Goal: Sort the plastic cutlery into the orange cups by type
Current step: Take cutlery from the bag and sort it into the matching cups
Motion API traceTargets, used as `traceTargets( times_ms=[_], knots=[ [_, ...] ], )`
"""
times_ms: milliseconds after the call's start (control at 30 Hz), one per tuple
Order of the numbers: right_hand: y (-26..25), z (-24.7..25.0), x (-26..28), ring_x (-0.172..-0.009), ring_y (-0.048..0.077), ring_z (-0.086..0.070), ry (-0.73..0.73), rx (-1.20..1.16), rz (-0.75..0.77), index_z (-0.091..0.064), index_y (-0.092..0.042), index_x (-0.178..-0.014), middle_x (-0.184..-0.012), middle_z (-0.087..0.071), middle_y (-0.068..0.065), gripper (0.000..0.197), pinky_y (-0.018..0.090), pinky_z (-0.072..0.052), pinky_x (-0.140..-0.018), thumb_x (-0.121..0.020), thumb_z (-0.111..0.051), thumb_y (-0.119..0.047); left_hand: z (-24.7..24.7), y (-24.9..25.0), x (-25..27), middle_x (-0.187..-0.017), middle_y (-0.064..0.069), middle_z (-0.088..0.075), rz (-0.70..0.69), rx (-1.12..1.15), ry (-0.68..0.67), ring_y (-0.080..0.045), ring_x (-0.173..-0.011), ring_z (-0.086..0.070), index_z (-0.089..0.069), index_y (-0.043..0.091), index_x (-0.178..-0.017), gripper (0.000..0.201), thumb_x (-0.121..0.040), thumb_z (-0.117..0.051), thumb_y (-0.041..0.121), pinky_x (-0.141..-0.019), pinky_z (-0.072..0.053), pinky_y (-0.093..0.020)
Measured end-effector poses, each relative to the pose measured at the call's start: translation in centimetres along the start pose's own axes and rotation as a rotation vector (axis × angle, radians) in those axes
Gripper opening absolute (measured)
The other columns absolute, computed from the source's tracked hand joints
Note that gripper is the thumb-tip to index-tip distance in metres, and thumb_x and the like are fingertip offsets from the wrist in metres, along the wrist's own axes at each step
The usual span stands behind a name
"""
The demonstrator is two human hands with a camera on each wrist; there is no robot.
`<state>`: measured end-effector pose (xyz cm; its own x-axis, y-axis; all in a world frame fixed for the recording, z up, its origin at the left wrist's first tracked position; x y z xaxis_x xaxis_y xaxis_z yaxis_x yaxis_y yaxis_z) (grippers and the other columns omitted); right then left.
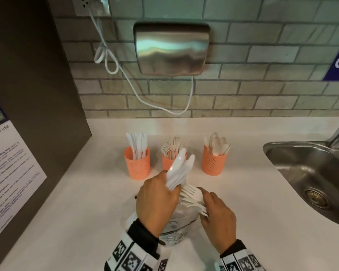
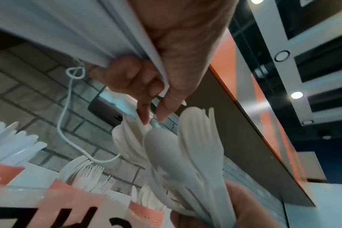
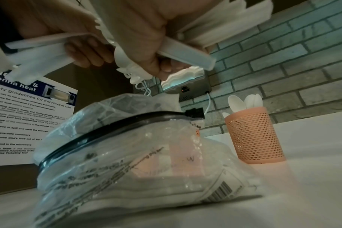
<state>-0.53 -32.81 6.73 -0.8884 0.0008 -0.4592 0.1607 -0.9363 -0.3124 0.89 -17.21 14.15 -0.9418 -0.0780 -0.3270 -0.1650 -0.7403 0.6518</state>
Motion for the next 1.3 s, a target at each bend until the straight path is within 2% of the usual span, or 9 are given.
traceTargets(
  times_ms=[100,267,467,600,733,833,967,1133,1300],
  knots=[
    [0.0,-0.1,0.3,-0.045,0.013,-0.052,-0.017,-0.005,-0.02,-0.046,-0.025,-0.116,-0.063,-0.057,-0.004,0.094,0.017,-0.036,-0.035,-0.032,-0.084,-0.005,-0.7,0.5,0.3,-0.078,-0.005,-0.064,-0.027,-0.055,-0.009,-0.029,-0.073,-0.058,-0.058,0.015,-0.086,0.021,-0.086,-0.053,0.035,-0.059,-0.034,-0.028],
    [-0.1,-0.6,1.1,-0.045,0.012,-0.053,-0.033,-0.033,-0.033,-0.045,-0.027,-0.118,-0.064,-0.057,-0.005,0.099,0.016,-0.036,-0.034,-0.03,-0.085,-0.006,-1.7,-0.1,-0.3,-0.062,-0.002,-0.052,-0.018,0.092,-0.055,-0.026,-0.061,-0.05,-0.051,0.015,-0.071,0.024,-0.086,-0.056,0.033,-0.054,-0.033,-0.028],
    [-0.1,-1.0,1.2,-0.052,0.011,-0.061,-0.018,-0.148,-0.052,-0.046,-0.025,-0.116,-0.073,-0.066,-0.004,0.093,0.014,-0.035,-0.037,-0.034,-0.085,-0.006,-1.5,0.0,-0.4,-0.065,-0.001,-0.055,-0.026,0.364,-0.064,-0.021,-0.061,-0.052,-0.058,0.01,-0.09,0.027,-0.079,-0.052,0.033,-0.057,-0.043,-0.034],
    [-0.4,-0.9,1.4,-0.057,0.011,-0.063,-0.013,-0.222,-0.035,-0.047,-0.027,-0.117,-0.083,-0.07,-0.005,0.071,0.01,-0.031,-0.044,-0.053,-0.07,-0.012,-0.8,-0.5,-1.1,-0.064,-0.003,-0.05,0.038,0.52,0.007,-0.005,-0.052,-0.044,-0.055,0.008,-0.082,0.006,-0.088,-0.056,0.01,-0.049,-0.034,-0.013],
    [-0.6,-0.9,1.5,-0.064,0.009,-0.06,-0.016,-0.273,-0.048,-0.047,-0.028,-0.119,-0.088,-0.071,-0.007,0.054,0.001,-0.022,-0.045,-0.066,-0.053,-0.02,-0.6,-0.9,-1.0,-0.068,0.006,-0.057,0.113,0.697,0.056,0.006,-0.058,-0.055,-0.059,0.009,-0.089,0.004,-0.088,-0.059,0.012,-0.054,-0.04,-0.006],
    [-0.5,-0.7,1.5,-0.083,0.013,-0.054,0.001,-0.293,-0.058,-0.048,-0.027,-0.12,-0.092,-0.071,-0.007,0.051,0.005,-0.028,-0.047,-0.069,-0.046,-0.026,-0.9,-0.6,-0.5,-0.068,0.007,-0.059,0.066,0.669,0.023,0.002,-0.061,-0.056,-0.06,0.016,-0.085,0.005,-0.085,-0.065,0.019,-0.057,-0.044,-0.01],
    [-0.8,-0.4,1.3,-0.072,0.013,-0.059,-0.012,-0.323,-0.035,-0.045,-0.028,-0.118,-0.087,-0.071,-0.006,0.056,0.006,-0.028,-0.045,-0.065,-0.059,-0.017,-0.3,-0.3,-0.5,-0.077,0.006,-0.064,-0.002,0.582,0.103,0.001,-0.071,-0.059,-0.06,0.023,-0.088,0.009,-0.085,-0.065,0.016,-0.06,-0.044,-0.008],
    [-0.9,-0.6,1.2,-0.074,0.015,-0.056,-0.006,-0.366,-0.05,-0.042,-0.035,-0.114,-0.08,-0.07,-0.007,0.041,0.002,-0.026,-0.052,-0.074,-0.041,-0.034,0.3,0.3,-0.7,-0.085,-0.001,-0.055,-0.19,0.363,0.177,-0.01,-0.075,-0.051,-0.058,0.009,-0.095,0.018,-0.081,-0.06,0.02,-0.063,-0.042,-0.024],
    [-0.7,-1.3,1.4,-0.067,0.019,-0.06,-0.065,-0.399,-0.035,-0.038,-0.04,-0.112,-0.08,-0.066,-0.007,0.042,0.008,-0.028,-0.05,-0.071,-0.034,-0.04,0.4,0.2,-0.7,-0.073,-0.002,-0.057,-0.216,0.452,0.131,-0.015,-0.067,-0.054,-0.059,0.008,-0.089,0.014,-0.078,-0.059,0.016,-0.059,-0.045,-0.031]
  ],
)
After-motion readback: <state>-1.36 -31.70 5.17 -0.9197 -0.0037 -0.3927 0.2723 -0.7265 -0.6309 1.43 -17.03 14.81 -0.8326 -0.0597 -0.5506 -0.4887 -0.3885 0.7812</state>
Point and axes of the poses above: each hand's wrist, its own x-axis away from the middle knuckle, its own z-axis out of the back of the hand, y = z × x, the point moved 5 cm from there along -x, towards the middle knuckle
